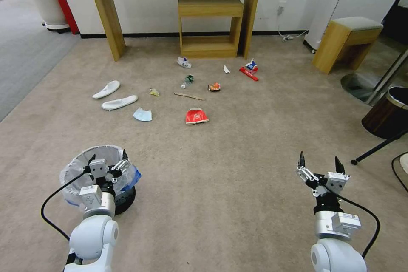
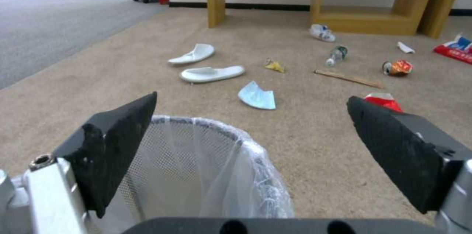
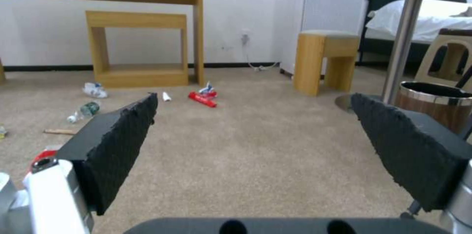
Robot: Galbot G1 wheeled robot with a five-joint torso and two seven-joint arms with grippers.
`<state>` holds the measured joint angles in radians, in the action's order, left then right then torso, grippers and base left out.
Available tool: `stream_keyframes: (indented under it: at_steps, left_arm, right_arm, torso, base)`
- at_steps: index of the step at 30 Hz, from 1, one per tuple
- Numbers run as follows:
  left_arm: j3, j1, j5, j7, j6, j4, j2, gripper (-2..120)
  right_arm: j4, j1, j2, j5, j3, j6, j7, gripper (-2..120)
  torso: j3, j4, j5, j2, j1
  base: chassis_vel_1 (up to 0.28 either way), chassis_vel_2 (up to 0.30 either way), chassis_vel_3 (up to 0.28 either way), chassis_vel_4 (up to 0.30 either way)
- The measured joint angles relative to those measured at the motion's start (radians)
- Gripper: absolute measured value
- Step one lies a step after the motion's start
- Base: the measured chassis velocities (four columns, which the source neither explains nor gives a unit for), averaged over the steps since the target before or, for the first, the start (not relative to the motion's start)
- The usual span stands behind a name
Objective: Pick up the trash bin and place the garbage on the floor into it.
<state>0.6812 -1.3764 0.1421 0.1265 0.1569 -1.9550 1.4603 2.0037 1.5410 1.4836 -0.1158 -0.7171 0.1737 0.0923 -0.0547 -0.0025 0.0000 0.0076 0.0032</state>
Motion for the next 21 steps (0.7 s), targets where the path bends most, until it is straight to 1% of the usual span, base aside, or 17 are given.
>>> stream_keyframes:
  at_steps: [21]
  left_arm:
    - [0.000,-0.001,-0.002,0.000,-0.001,0.004,0.002,100]
  right_arm:
    - [-0.008,-0.006,0.001,0.006,-0.001,0.005,0.004,100]
  torso:
    - [0.000,0.0000,0.0000,0.000,0.000]
  base:
    - [0.000,0.000,0.000,0.000]
